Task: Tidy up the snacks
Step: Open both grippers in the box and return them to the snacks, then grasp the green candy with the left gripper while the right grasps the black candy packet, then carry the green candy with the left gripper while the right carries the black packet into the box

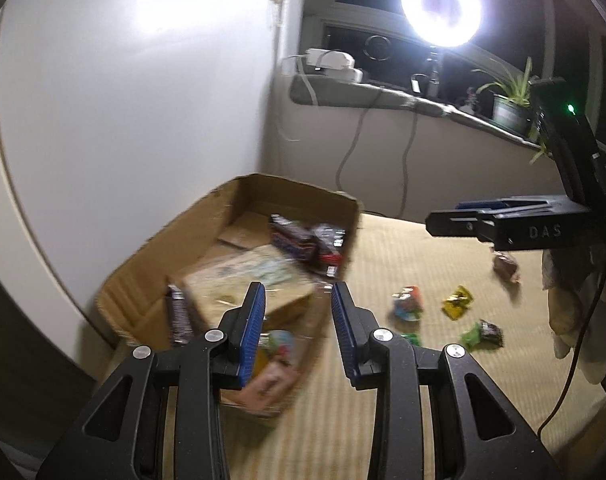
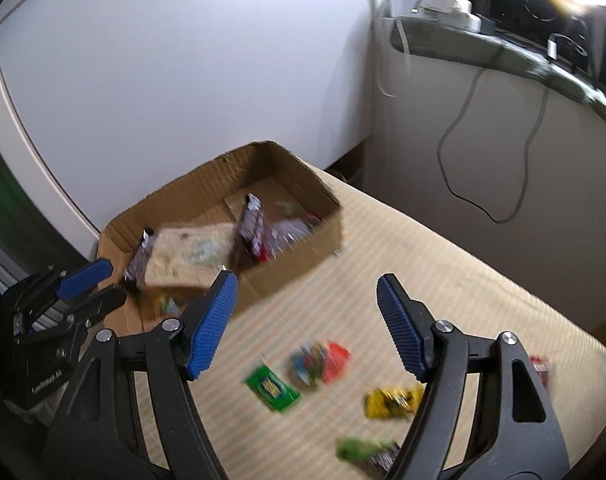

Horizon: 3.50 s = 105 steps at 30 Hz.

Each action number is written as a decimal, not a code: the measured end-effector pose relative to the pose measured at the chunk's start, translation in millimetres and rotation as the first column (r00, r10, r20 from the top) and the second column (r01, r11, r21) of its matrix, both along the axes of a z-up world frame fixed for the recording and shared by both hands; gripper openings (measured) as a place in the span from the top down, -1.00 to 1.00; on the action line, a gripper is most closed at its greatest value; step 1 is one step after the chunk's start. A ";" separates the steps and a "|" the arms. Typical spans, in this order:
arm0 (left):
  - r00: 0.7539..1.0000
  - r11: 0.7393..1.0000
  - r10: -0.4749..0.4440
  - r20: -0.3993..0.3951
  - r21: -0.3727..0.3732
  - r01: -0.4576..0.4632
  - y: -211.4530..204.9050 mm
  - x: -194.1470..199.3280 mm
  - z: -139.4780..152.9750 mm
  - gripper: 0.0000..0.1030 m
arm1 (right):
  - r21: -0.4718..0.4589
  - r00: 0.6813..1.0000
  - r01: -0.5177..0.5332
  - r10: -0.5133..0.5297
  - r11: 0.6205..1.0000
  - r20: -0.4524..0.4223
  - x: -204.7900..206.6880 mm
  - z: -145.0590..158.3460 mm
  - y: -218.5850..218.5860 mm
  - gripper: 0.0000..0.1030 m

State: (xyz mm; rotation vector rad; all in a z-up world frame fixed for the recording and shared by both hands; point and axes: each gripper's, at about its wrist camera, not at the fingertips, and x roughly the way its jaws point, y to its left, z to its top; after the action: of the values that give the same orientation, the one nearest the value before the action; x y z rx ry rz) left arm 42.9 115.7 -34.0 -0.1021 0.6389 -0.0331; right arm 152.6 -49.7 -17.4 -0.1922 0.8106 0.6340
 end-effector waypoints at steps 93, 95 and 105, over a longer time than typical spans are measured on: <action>0.958 0.976 -0.218 -0.185 -0.016 0.219 -95.5 38.6 -62.0 0.48 | -0.137 0.996 0.044 -0.054 0.990 -0.070 -48.0 -90.5 -116.8 0.52; 0.960 0.975 -0.219 -0.172 -0.015 0.220 -95.9 37.5 -56.7 0.48 | -0.133 0.996 0.050 -0.059 0.990 -0.063 -48.0 -88.4 -118.5 0.52; 0.975 0.982 -0.191 -0.111 -0.008 0.191 -84.3 27.1 -34.1 0.48 | -0.096 0.997 0.061 -0.065 0.993 -0.038 -45.7 -70.7 -119.2 0.52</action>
State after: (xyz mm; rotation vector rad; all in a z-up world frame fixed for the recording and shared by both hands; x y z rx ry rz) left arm 70.1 31.4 -68.1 -0.0399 0.7590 -0.2135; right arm 106.9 -168.8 -88.2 -0.2403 0.8842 0.5421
